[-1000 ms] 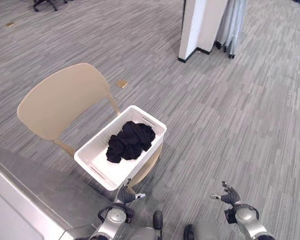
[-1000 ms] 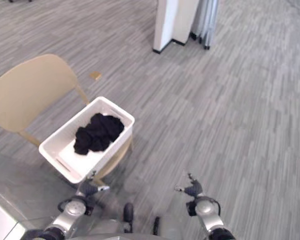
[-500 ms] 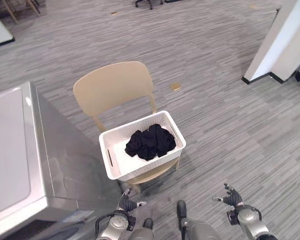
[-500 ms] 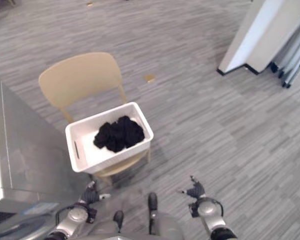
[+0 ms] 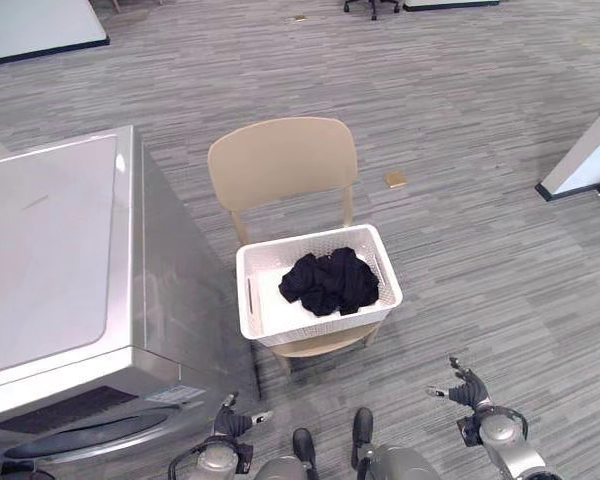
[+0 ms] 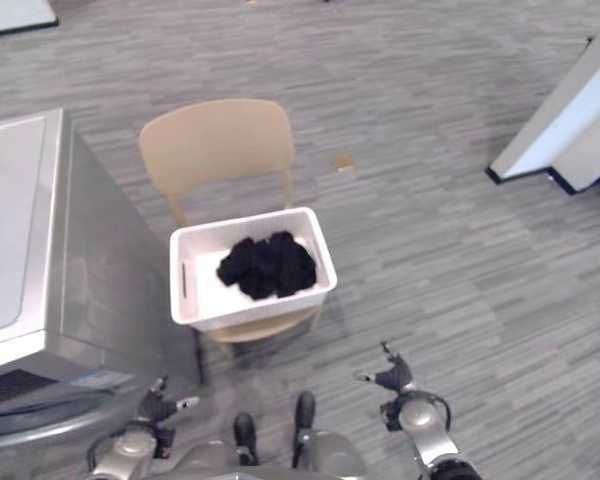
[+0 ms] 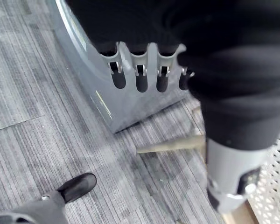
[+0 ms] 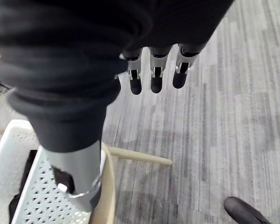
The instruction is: Grab the laundry basket,head to the washer,open it,put in the laundry and shut it.
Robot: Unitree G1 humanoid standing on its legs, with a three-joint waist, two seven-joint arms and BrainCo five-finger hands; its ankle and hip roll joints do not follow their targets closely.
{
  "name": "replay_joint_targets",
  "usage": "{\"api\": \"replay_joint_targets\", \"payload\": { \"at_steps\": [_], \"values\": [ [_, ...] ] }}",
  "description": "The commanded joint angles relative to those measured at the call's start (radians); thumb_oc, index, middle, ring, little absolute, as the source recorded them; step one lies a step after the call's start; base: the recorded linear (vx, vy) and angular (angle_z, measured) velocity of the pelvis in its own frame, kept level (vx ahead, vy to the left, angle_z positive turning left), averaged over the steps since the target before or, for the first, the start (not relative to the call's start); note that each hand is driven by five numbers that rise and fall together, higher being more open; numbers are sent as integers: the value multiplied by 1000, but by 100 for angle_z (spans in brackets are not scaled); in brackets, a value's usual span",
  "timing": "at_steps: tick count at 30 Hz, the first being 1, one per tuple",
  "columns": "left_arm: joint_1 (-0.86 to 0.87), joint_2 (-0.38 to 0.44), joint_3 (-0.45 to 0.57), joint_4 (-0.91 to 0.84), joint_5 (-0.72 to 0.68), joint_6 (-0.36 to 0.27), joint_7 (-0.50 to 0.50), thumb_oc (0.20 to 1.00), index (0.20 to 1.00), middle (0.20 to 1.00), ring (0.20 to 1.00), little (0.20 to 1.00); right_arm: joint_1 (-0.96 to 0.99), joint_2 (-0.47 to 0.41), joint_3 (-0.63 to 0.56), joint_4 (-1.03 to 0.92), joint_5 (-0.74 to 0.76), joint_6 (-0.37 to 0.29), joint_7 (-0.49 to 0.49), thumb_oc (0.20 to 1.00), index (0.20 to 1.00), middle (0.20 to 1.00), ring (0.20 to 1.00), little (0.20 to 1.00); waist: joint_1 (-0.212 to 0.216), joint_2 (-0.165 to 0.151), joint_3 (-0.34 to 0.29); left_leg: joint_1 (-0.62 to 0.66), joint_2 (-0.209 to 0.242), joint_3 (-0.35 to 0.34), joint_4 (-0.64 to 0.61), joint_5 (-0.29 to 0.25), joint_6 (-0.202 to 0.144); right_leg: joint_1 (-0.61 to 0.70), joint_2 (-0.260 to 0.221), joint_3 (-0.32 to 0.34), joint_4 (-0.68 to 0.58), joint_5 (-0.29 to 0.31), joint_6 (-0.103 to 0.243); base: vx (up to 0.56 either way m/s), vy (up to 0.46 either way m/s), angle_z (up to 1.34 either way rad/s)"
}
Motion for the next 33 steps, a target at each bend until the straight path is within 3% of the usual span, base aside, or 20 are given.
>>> {"api": "replay_joint_targets", "payload": {
  "at_steps": [1, 3, 6, 8, 11, 14, 20, 25, 33],
  "values": [
    [-17, 47, 18, -27, -30, -18, 28, 1000, 1000, 1000, 1000, 1000, -38, -39, -8, -64, -68, -43, -18, 1000, 1000, 1000, 1000, 1000, 26, -26, -19, -25, -11, -58, 85, -87, 4, 34, -23, 86, 151, -142, 111, 74, -68, 50],
    [-9, 50, 17, -46, -34, -28, 34, 1000, 1000, 1000, 1000, 1000, -75, -92, 22, -134, -116, -52, -12, 1000, 1000, 1000, 1000, 1000, 25, -19, 4, -22, -20, -119, 87, -84, -4, -23, 1, 180, 109, -129, 91, 60, -111, 63],
    [-12, 59, 15, -39, -33, -32, 24, 1000, 1000, 1000, 1000, 1000, -122, -129, 62, -144, -150, -51, 2, 1000, 1000, 1000, 1000, 1000, 39, -31, 15, -33, -35, -161, 99, -83, -17, -6, -8, 207, 6, -109, 89, 10, -146, 68],
    [-19, 66, 10, -32, -43, -37, 16, 1000, 1000, 1000, 1000, 1000, -203, -153, 125, -124, -175, -53, 7, 1000, 1000, 1000, 1000, 1000, 77, -40, 15, -71, -33, -194, 96, -60, -34, 10, -11, 179, -43, -98, 81, -49, -196, 92],
    [-29, 81, -2, -48, -56, -45, 12, 1000, 1000, 1000, 1000, 1000, -272, -173, 168, -118, -179, -51, 12, 1000, 1000, 1000, 1000, 1000, 101, -40, 32, -123, -35, -232, 81, -21, -52, -13, -11, 147, -63, -85, 72, -134, -174, 66],
    [-46, 99, -31, -77, -72, -54, 1, 1000, 1000, 1000, 1000, 1000, -421, -227, 254, -64, -229, -44, 0, 1000, 1000, 1000, 1000, 1000, 132, -21, 53, -192, -29, -295, 25, 45, -70, -64, -13, 70, -83, -78, 59, -87, -118, 69],
    [-66, 117, -58, -62, -97, -81, 24, 1000, 1000, 1000, 1000, 1000, -632, -245, 352, 154, -257, -24, -59, 1000, 1000, 1000, 1000, 1000, 168, 10, 76, -245, -21, -336, -37, 113, -90, -111, -16, 17, -96, -72, 54, -30, -31, 44],
    [-94, 134, -73, -22, -134, -100, 44, 1000, 1000, 1000, 1000, 1000, -801, -238, 423, 433, -269, 7, -96, 1000, 1000, 1000, 1000, 1000, 220, 50, 118, -304, -30, -367, -48, 147, -100, -179, -23, -1, -70, -75, 48, -8, 45, 27],
    [-191, 145, -128, -22, -164, -106, 45, 1000, 1000, 1000, 1000, 1000, -871, -207, 437, 680, -252, 49, -92, 1000, 1000, 1000, 1000, 1000, 265, 85, 156, -364, -50, -398, -53, 169, -105, -236, -27, -17, -50, -80, 47, -2, 1, 17]
  ]
}}
